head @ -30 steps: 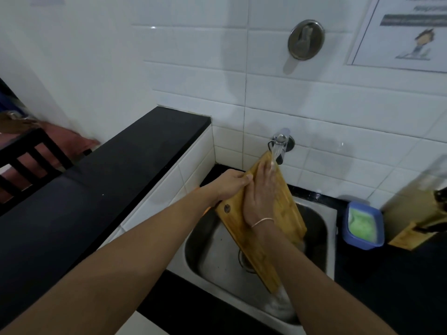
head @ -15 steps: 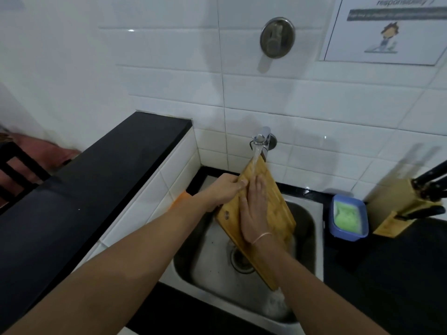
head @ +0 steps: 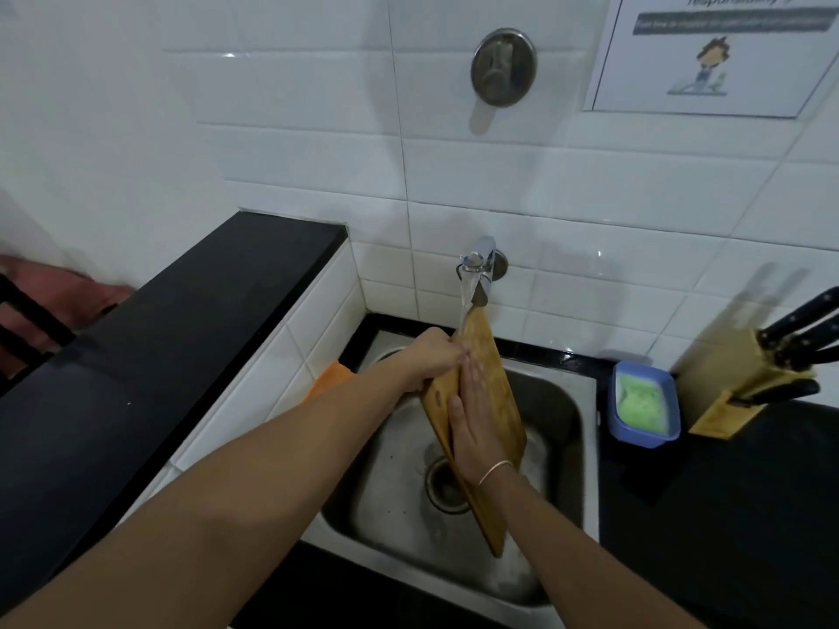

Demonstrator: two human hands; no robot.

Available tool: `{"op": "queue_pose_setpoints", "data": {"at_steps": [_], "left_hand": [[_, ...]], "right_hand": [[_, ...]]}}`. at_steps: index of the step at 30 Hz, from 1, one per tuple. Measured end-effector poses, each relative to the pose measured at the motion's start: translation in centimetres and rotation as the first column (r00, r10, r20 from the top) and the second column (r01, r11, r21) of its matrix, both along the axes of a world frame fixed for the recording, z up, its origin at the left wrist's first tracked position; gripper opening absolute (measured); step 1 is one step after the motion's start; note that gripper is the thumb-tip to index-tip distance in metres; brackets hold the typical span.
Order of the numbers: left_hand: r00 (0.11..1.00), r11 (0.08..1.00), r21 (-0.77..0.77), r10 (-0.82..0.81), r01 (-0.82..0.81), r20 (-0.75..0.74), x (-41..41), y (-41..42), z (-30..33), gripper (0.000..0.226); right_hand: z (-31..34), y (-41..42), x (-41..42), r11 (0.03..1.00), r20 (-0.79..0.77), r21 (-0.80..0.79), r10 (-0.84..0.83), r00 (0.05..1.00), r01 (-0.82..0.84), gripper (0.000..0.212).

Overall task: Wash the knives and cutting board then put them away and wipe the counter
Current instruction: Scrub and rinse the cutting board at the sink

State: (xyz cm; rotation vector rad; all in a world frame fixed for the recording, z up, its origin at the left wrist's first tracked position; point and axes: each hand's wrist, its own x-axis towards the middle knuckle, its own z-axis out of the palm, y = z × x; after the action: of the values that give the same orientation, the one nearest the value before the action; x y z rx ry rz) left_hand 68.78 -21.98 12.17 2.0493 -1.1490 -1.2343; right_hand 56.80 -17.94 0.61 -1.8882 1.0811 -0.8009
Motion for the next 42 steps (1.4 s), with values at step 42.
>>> {"op": "queue_pose_setpoints", "data": {"at_steps": [42], "left_hand": [[0.966,0.948,0.213,0.253,-0.236,-0.055,8.8,1.6,1.9,0.021]], "right_hand": [[-4.7,-0.9,-4.9,0.764,-0.136,0.641,0.019,0.991,0.073,0.075]]}}
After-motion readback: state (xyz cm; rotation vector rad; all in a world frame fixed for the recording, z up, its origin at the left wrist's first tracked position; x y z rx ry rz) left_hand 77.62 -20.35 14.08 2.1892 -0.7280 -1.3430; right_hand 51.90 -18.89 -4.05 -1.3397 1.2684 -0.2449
